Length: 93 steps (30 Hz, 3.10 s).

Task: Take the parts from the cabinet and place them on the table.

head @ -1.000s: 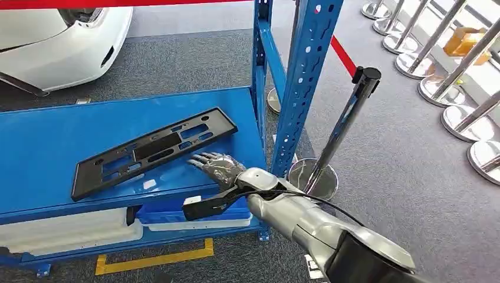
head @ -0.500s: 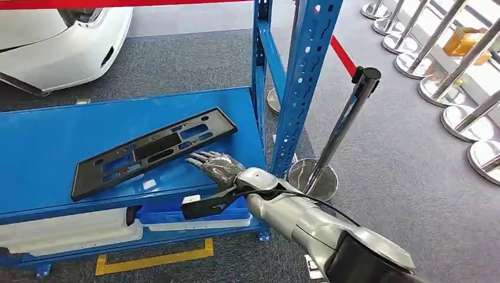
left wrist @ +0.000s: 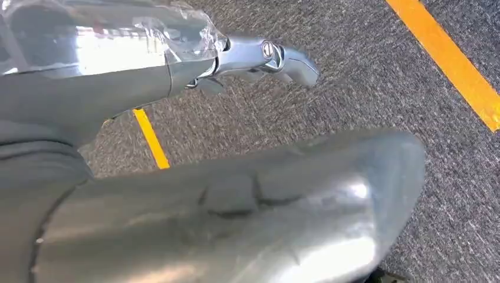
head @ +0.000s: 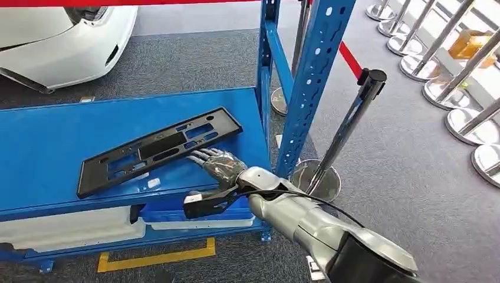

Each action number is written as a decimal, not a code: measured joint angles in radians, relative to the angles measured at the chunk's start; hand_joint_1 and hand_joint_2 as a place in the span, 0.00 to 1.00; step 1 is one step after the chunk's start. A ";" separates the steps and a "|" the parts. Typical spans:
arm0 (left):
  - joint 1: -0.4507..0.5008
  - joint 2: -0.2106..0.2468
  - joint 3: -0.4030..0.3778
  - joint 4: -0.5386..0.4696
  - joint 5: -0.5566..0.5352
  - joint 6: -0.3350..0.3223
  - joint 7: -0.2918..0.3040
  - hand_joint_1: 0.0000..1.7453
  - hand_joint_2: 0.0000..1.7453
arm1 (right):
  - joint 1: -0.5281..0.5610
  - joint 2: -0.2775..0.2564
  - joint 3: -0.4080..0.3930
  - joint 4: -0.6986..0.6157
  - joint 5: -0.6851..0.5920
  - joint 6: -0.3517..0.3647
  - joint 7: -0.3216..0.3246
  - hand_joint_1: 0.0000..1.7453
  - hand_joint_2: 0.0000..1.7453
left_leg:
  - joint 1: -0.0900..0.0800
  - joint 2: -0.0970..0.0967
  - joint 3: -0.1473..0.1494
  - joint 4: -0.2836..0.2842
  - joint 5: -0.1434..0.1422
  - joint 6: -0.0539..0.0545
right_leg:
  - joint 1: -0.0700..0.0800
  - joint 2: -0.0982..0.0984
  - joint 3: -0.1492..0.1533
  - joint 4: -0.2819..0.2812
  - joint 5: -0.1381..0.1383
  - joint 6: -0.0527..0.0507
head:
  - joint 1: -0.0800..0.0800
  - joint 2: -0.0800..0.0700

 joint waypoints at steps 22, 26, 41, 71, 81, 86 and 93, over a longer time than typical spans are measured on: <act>0.011 0.001 0.033 0.000 -0.002 -0.004 -0.008 0.00 0.00 | -0.018 0.014 0.025 0.001 0.027 0.001 0.001 0.00 0.00 | 0.007 0.047 -0.061 0.034 0.019 -0.034 | 0.016 -0.082 0.158 -0.230 0.021 -0.019 | -0.045 0.000; 0.008 0.003 0.040 0.000 -0.002 0.000 -0.008 0.00 0.00 | -0.019 0.014 0.028 0.001 0.030 -0.001 0.001 0.00 0.00 | 0.011 0.024 -0.055 0.026 0.023 -0.009 | 0.007 -0.021 0.090 -0.068 -0.076 -0.003 | -0.026 0.000; 0.013 0.001 0.042 0.000 -0.002 0.000 -0.008 0.00 0.00 | -0.022 0.018 0.040 0.001 0.032 -0.003 0.000 0.00 0.00 | 0.002 -0.006 -0.078 0.115 -0.050 -0.045 | 0.019 0.001 0.160 -0.276 0.067 -0.065 | -0.011 0.000; 0.031 0.003 0.048 0.001 -0.001 -0.042 -0.042 0.00 0.00 | -0.051 -0.001 0.057 0.003 0.095 0.032 0.118 0.00 0.00 | 0.014 0.015 -0.051 0.026 0.014 -0.034 | 0.003 -0.031 0.165 -0.250 0.032 -0.011 | 0.000 0.000; 0.049 0.003 0.073 0.002 0.025 -0.006 -0.063 0.00 0.00 | -0.099 -0.079 0.060 0.005 0.135 0.059 0.191 0.00 0.00 | 0.015 0.016 -0.047 0.022 0.016 -0.037 | 0.006 -0.031 0.165 -0.249 0.032 -0.010 | -0.005 0.000; 0.052 0.003 0.074 0.002 0.018 -0.045 -0.075 0.00 0.00 | -0.125 -0.110 0.062 0.005 0.150 0.070 0.209 0.00 0.00 | 0.015 0.016 -0.046 0.020 0.017 -0.038 | 0.006 -0.031 0.165 -0.249 0.032 -0.010 | -0.007 0.000; 0.053 0.003 0.082 0.002 0.018 -0.052 -0.083 0.00 0.00 | -0.129 -0.129 0.062 0.005 0.150 0.078 0.209 0.00 0.00 | 0.015 0.016 -0.046 0.019 0.017 -0.039 | 0.006 -0.031 0.165 -0.249 0.032 -0.010 | -0.009 0.000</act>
